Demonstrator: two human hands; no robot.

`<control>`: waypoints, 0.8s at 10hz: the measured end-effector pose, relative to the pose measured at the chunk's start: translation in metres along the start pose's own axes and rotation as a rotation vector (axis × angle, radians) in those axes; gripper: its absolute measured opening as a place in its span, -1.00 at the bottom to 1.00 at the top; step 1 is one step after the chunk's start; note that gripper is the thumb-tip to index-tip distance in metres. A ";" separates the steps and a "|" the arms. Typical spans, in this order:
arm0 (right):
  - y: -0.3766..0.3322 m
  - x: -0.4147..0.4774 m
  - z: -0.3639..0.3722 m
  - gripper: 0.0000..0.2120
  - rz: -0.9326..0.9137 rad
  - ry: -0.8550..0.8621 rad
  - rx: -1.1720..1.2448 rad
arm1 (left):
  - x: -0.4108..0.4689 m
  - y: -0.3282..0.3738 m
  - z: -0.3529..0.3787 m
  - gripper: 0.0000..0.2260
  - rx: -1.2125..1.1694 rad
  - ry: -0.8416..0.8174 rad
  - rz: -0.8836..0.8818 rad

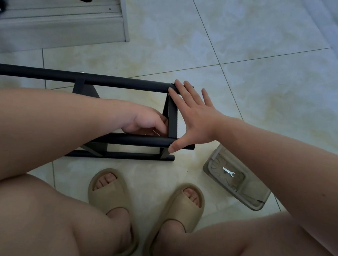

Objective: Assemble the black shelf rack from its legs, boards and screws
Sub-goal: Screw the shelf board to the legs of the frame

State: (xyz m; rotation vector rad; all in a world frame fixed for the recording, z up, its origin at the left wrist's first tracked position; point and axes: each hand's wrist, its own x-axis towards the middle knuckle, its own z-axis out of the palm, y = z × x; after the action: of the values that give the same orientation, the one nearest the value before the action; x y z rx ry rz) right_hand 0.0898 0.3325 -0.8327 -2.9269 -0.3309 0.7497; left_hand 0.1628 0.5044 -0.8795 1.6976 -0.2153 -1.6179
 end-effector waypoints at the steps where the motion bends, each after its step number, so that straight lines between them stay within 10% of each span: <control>1: 0.000 0.000 0.000 0.46 0.001 0.000 0.001 | -0.002 -0.002 0.000 -0.88 0.022 -0.020 -0.022; 8: -0.001 0.000 -0.001 0.46 0.003 -0.011 0.001 | -0.001 0.000 0.002 -0.83 0.075 0.071 -0.038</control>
State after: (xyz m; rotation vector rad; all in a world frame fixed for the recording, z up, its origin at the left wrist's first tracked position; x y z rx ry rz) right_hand 0.0901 0.3334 -0.8314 -2.9237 -0.3269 0.7661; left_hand 0.1603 0.5041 -0.8789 1.8234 -0.2125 -1.5911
